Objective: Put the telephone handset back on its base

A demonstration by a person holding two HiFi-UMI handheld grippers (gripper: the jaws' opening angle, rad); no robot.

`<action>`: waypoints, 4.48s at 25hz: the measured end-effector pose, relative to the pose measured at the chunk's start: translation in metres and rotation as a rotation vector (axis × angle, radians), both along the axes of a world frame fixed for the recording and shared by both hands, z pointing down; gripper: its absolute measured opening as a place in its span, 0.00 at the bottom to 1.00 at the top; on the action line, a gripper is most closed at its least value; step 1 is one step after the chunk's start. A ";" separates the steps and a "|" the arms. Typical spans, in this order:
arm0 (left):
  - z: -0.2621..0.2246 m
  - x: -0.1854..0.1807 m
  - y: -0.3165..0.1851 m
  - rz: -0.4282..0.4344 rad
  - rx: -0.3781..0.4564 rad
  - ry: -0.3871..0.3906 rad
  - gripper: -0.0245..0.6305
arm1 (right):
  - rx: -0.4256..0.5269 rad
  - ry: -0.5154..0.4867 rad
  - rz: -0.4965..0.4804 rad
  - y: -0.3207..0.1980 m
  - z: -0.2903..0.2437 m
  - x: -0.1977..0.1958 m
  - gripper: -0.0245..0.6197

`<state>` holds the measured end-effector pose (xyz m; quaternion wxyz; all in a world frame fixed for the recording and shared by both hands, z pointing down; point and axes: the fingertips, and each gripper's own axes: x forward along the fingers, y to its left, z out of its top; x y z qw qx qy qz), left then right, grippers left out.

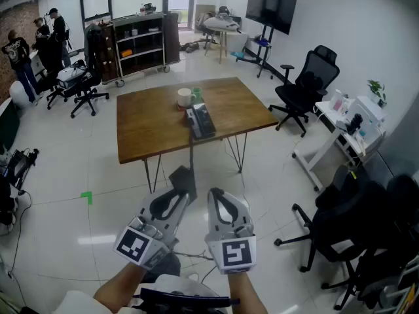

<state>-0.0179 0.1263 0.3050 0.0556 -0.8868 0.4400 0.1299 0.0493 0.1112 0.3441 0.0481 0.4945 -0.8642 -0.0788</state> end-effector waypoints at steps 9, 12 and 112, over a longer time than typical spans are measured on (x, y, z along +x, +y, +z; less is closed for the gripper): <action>0.008 -0.004 -0.021 -0.004 -0.021 0.017 0.14 | -0.003 0.010 -0.001 -0.017 0.005 0.002 0.05; 0.010 -0.004 -0.034 -0.007 -0.027 0.029 0.14 | -0.010 0.012 -0.002 -0.030 0.009 0.002 0.05; 0.255 -0.051 -0.540 0.180 -0.808 0.467 0.14 | -0.296 0.020 0.064 -0.426 0.095 -0.040 0.05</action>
